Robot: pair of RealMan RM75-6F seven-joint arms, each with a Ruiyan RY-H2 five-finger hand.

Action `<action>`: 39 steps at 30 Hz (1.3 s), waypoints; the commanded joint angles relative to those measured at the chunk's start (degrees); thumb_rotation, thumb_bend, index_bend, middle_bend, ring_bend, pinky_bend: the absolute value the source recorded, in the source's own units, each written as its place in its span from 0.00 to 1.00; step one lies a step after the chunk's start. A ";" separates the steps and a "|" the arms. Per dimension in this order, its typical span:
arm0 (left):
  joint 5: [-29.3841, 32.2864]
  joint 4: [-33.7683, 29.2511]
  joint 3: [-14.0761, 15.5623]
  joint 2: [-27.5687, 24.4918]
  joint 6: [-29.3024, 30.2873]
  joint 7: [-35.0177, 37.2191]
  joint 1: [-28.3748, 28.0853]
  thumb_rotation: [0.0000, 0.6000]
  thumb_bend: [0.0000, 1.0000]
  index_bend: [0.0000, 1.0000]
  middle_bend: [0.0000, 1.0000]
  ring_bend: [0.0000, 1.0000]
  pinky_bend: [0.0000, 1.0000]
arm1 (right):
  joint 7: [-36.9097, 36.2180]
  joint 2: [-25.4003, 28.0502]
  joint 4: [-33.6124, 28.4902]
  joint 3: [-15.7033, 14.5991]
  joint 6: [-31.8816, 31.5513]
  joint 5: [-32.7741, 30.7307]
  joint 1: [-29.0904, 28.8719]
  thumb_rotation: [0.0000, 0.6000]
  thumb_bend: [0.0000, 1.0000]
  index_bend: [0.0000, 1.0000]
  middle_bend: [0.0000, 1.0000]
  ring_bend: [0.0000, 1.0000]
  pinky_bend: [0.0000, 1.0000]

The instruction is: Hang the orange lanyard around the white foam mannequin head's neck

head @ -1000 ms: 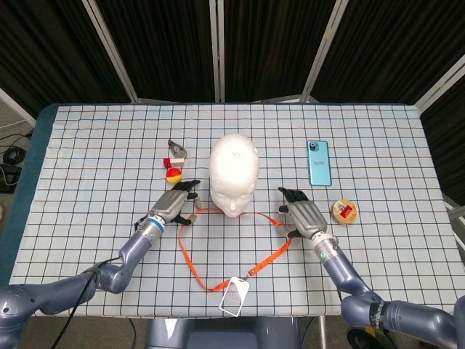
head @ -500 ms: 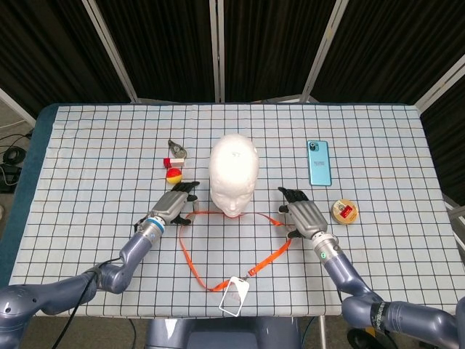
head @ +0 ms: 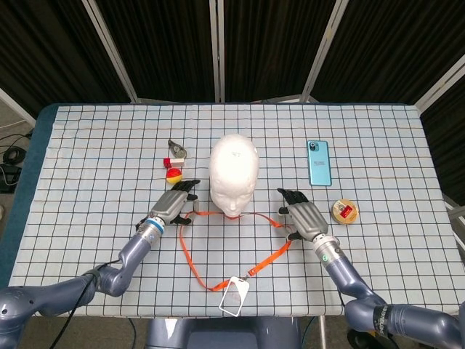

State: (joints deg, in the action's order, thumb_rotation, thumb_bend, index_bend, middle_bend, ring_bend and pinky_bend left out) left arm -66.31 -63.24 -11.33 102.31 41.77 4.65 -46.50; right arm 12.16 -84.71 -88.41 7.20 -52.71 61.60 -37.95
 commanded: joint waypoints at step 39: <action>-12.24 -32.65 0.08 -23.41 23.52 5.86 10.68 1.00 0.50 0.67 0.00 0.00 0.00 | -15.21 15.94 -15.93 0.13 -17.37 28.60 2.99 1.00 0.46 0.75 0.06 0.00 0.00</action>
State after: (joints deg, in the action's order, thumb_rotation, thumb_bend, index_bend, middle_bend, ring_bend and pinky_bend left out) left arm -80.38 -94.00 -10.09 80.08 66.31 11.21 -35.47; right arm -1.23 -69.00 -103.56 6.25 -70.29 91.26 -34.41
